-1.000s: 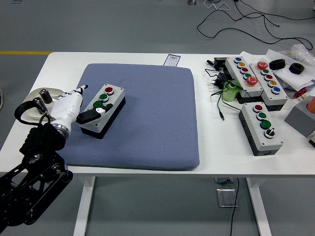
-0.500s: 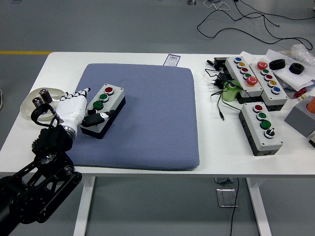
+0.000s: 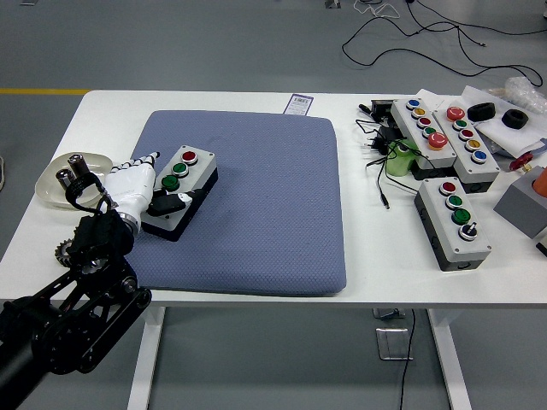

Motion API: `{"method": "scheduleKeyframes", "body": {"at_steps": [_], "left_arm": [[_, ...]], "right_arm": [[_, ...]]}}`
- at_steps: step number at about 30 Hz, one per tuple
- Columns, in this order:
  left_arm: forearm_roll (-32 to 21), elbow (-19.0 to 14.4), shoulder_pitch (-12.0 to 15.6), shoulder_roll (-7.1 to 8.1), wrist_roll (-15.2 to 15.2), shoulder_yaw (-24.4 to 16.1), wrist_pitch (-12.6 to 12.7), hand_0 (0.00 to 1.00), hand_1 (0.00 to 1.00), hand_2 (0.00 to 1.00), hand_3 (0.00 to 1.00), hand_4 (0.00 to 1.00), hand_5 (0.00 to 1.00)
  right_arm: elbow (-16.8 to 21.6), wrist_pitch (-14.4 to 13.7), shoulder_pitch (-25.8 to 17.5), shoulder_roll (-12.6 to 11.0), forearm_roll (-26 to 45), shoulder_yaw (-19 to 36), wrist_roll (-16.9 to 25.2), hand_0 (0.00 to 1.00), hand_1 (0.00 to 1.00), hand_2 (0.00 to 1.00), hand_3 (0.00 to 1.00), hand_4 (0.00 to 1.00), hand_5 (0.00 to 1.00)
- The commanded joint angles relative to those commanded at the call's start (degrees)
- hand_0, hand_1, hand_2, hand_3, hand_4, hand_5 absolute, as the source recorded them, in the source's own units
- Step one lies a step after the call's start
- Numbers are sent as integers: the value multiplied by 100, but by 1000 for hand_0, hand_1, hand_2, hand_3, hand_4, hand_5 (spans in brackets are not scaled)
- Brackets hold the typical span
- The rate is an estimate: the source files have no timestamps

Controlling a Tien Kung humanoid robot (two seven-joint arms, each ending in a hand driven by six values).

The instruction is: Pick up the button,place it on the desk,press the button,press the button

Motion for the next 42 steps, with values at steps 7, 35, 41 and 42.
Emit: {"method": "scheduleKeyframes", "body": {"at_steps": [7, 35, 41, 42], "left_arm": [[0, 262, -182, -98, 0, 47, -269, 860, 992, 998, 998, 998, 852], [0, 1016, -561, -330, 0, 41, -616, 269, 342, 525, 574, 898, 548], [0, 1131, -604, -273, 0, 165, -318, 270, 277, 349, 365, 593, 2], [0, 1144, -602, -265, 0, 171, -344, 270, 277, 349, 365, 593, 2]], "right_arm": [[0, 0, 5, -11, -1, -5, 0, 673, 658, 674, 624, 310, 173], [0, 1, 18, -30, -15, 20, -13, 673, 658, 674, 624, 310, 173], [0, 5, 9, -33, -46, 44, -15, 673, 658, 674, 624, 310, 173], [0, 5, 7, -34, -45, 44, -15, 673, 658, 674, 624, 310, 173]]}}
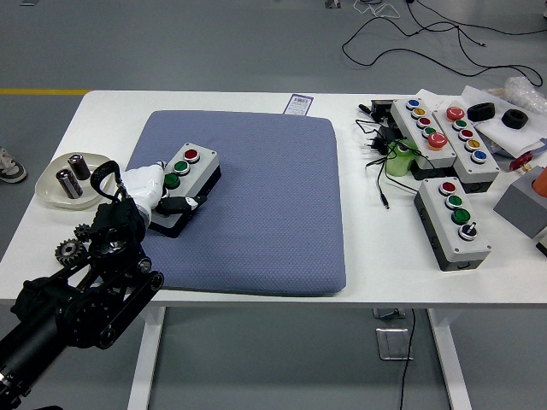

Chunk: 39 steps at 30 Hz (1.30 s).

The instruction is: Pick up the button,place it on the desk,press the button,press the button

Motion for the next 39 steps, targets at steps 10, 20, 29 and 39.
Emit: {"method": "scheduleKeyframes", "body": {"at_steps": [10, 20, 29, 39], "left_arm": [[0, 68, 80, 74, 0, 65, 32, 180, 169, 223, 267, 171, 2], [0, -47, 94, 265, -225, 131, 526, 92, 92, 171, 201, 55, 2], [-248, -62, 43, 575, -1351, 293, 962, 66, 81, 154, 185, 39, 2], [-462, 139, 45, 992, -2627, 601, 1179, 70, 84, 152, 185, 41, 2]], "right_arm": [[0, -1, -35, 1, -60, 47, -3, 673, 658, 674, 624, 310, 173], [0, -6, -39, 7, -69, 67, -5, 673, 658, 674, 624, 310, 173], [0, -8, -22, 11, -26, 34, -6, 673, 658, 674, 624, 310, 173], [0, -15, -5, 15, -18, 43, -5, 673, 658, 674, 624, 310, 173]]}}
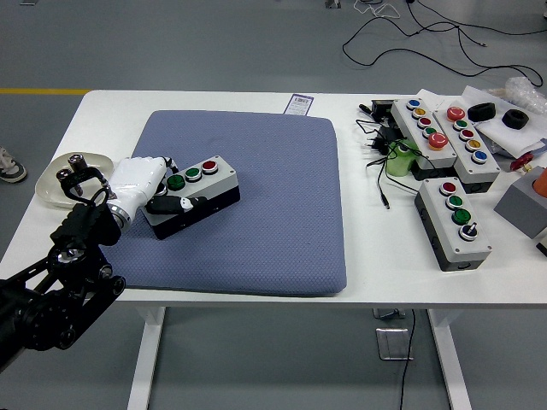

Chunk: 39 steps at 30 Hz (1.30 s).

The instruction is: Pick up the button,place it on the desk,press the button,press the button

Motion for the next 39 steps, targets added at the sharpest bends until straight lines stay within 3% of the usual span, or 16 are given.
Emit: {"method": "scheduleKeyframes", "body": {"at_steps": [3, 8, 13, 16, 20, 25, 26, 31, 32, 37, 38, 39], "left_arm": [[-95, 46, -9, 77, -325, 58, 191, 66, 81, 152, 185, 53, 2], [-438, 210, -39, 246, -1160, 109, 521, 61, 80, 154, 186, 62, 2], [-645, 427, -121, 439, -2079, 242, 513, 61, 80, 154, 186, 62, 2], [-711, 508, -175, 579, -2477, 433, 503, 67, 88, 160, 199, 47, 2], [-805, 473, -181, 706, -2697, 558, 589, 74, 91, 165, 201, 39, 2], [-694, 479, -250, 820, -2972, 762, 921, 74, 91, 165, 201, 39, 2], [-678, 485, -259, 829, -3005, 782, 965, 100, 110, 180, 218, 128, 2], [-776, 505, -276, 905, -3281, 879, 1304, 100, 110, 180, 218, 128, 2], [-766, 515, -276, 908, -3297, 878, 1346, 159, 163, 217, 253, 229, 2], [-500, 604, -299, 888, -3253, 885, 1477, 159, 163, 217, 253, 229, 2], [-441, 625, -308, 882, -3242, 893, 1498, 311, 280, 353, 392, 360, 2], [-373, 649, -318, 874, -3221, 900, 1504, 311, 280, 353, 392, 360, 2]], "right_arm": [[0, 1, 5, 3, -20, 16, 0, 673, 658, 674, 624, 310, 173], [0, 0, 8, 5, -16, 14, 0, 673, 658, 674, 624, 310, 173], [0, 1, 11, 12, 0, -3, -2, 673, 658, 674, 624, 310, 173], [0, 4, 10, 13, -7, -10, -2, 673, 658, 674, 624, 310, 173], [0, 2, 10, 15, -2, -4, -3, 673, 658, 674, 624, 310, 173], [0, 4, 16, 19, -16, 0, -3, 673, 658, 674, 624, 310, 173], [0, 5, 17, 20, -19, -1, -2, 673, 658, 674, 624, 310, 173], [0, 4, 21, 23, -4, -14, 0, 673, 658, 674, 624, 310, 173], [0, 4, 22, 24, 0, -17, 0, 673, 658, 674, 624, 310, 173], [0, 5, 18, 29, -7, -14, -1, 673, 658, 674, 624, 310, 173], [0, 5, 17, 30, -11, -12, -1, 673, 658, 674, 624, 310, 173], [0, 5, 15, 30, -12, -11, -1, 673, 658, 674, 624, 310, 173]]}}
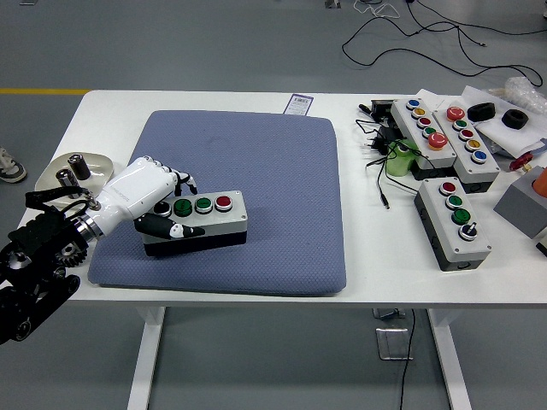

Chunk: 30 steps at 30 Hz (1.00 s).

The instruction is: Pick up the button,place it on the desk,press the button,press the button

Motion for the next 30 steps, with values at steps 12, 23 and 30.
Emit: {"method": "scheduleKeyframes", "body": {"at_steps": [12, 23, 30], "left_arm": [[457, -48, 16, 16, 139, -28, 263, 441, 413, 566, 614, 408, 2], [728, -445, 78, 11, 438, -227, 32, 669, 769, 899, 875, 409, 2], [235, -830, 356, 41, 433, -646, 133, 733, 797, 920, 894, 562, 36]], "right_arm": [[0, 0, -21, 7, -15, 22, -4, 673, 658, 674, 624, 310, 173], [0, 8, -54, 13, -71, 44, 1, 673, 658, 674, 624, 310, 173], [0, 2, -70, 15, -33, 17, 8, 673, 658, 674, 624, 310, 173]]}}
